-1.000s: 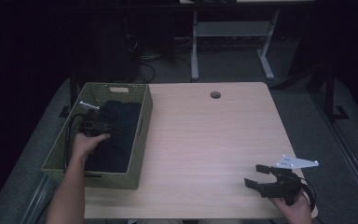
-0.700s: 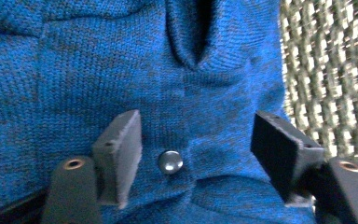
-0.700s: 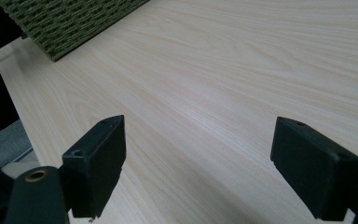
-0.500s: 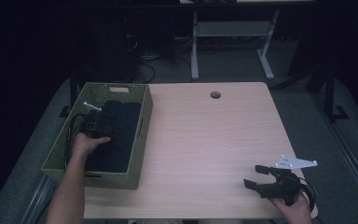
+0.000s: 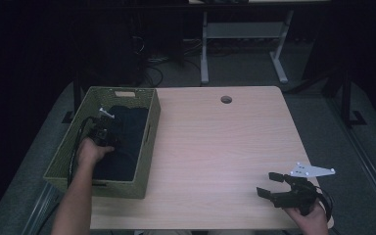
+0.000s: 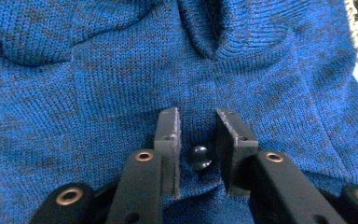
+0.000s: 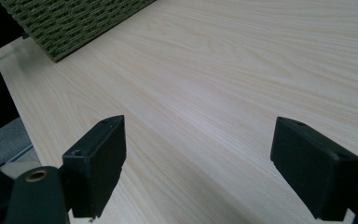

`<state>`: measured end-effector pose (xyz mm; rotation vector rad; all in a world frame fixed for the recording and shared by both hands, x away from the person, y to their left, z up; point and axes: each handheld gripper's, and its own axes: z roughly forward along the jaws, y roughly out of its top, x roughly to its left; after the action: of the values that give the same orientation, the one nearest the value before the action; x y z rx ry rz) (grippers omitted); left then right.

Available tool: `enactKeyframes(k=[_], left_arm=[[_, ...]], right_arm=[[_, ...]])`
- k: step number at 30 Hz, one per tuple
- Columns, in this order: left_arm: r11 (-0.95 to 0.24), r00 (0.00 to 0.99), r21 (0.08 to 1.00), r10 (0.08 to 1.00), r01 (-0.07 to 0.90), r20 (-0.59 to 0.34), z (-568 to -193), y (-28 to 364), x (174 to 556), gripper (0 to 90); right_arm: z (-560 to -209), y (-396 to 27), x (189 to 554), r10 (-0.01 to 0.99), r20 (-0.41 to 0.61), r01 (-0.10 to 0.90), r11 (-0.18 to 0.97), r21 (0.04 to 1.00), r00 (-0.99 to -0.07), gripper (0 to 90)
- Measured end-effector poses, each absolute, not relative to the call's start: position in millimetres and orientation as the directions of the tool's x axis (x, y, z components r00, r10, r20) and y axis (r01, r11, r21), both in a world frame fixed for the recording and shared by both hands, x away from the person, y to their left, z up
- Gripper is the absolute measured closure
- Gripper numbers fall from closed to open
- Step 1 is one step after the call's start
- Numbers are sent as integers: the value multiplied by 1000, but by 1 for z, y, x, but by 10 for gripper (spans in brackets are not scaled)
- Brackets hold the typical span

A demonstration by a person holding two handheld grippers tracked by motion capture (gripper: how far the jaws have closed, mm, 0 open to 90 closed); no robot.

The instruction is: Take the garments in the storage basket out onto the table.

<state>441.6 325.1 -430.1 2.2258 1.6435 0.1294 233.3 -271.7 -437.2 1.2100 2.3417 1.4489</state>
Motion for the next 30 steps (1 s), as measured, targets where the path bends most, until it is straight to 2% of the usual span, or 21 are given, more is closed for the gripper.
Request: enactKeyframes(k=[8,17,30], left_arm=[[-172,243,328,951,929,-190,-428,328,445,794],[-78,212,416,935,906,-285,-408,341,437,804],[24,229,527,883,849,-410,-375,355,422,806]], right_arm=[[-436,-274,232,693,285,556,199,807,-662,177],[-437,-272,234,694,291,560,194,806,-659,177],[-436,-271,234,694,285,554,196,809,-661,177]])
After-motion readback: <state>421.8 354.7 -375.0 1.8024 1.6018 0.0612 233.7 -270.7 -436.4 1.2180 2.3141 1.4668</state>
